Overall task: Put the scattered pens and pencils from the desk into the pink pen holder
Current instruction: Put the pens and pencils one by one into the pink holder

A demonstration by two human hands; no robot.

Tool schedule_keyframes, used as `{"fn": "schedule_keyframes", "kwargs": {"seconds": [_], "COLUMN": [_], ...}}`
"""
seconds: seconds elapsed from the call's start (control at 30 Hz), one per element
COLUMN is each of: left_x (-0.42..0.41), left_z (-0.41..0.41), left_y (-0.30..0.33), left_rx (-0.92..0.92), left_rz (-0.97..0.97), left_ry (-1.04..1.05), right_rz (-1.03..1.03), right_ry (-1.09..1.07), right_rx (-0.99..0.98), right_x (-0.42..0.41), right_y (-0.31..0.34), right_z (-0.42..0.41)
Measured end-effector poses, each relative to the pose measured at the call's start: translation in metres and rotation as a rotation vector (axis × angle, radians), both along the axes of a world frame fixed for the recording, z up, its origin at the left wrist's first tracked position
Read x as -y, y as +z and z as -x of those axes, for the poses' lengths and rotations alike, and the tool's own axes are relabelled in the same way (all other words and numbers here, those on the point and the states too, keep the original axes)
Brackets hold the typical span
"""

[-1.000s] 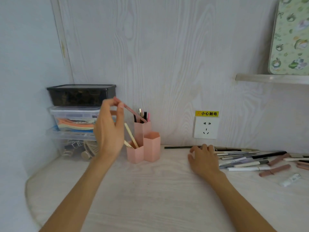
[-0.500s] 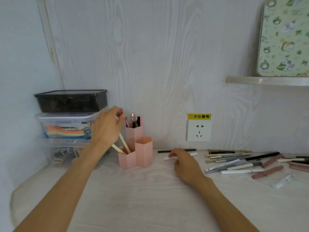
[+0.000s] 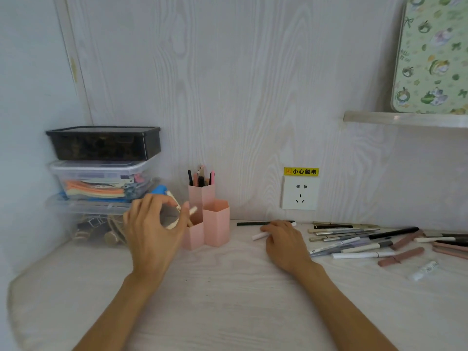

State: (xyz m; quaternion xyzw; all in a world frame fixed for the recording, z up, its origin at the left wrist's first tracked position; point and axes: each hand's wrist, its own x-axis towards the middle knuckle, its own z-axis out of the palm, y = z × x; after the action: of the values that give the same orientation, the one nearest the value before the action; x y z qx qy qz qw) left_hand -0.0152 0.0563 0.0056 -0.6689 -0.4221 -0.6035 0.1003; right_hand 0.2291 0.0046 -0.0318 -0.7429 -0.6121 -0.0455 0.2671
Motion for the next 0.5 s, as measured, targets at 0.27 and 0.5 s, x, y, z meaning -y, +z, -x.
{"fn": "schedule_keyframes", "kwargs": {"seconds": [0.27,0.5], "left_x": [0.003,-0.005], "left_z": [0.005,0.009], "left_y": [-0.011,-0.016], "left_rx": [-0.044,-0.100], "left_rz": [0.430,0.501], "left_ry": [0.031,-0.021], "right_rz": [-0.033,-0.067], "right_ry": [-0.042,-0.023], "right_rx": [-0.004,-0.003], "right_x": [0.002,0.004], "right_y": [0.004,0.005], "right_z": [0.000,0.002]}}
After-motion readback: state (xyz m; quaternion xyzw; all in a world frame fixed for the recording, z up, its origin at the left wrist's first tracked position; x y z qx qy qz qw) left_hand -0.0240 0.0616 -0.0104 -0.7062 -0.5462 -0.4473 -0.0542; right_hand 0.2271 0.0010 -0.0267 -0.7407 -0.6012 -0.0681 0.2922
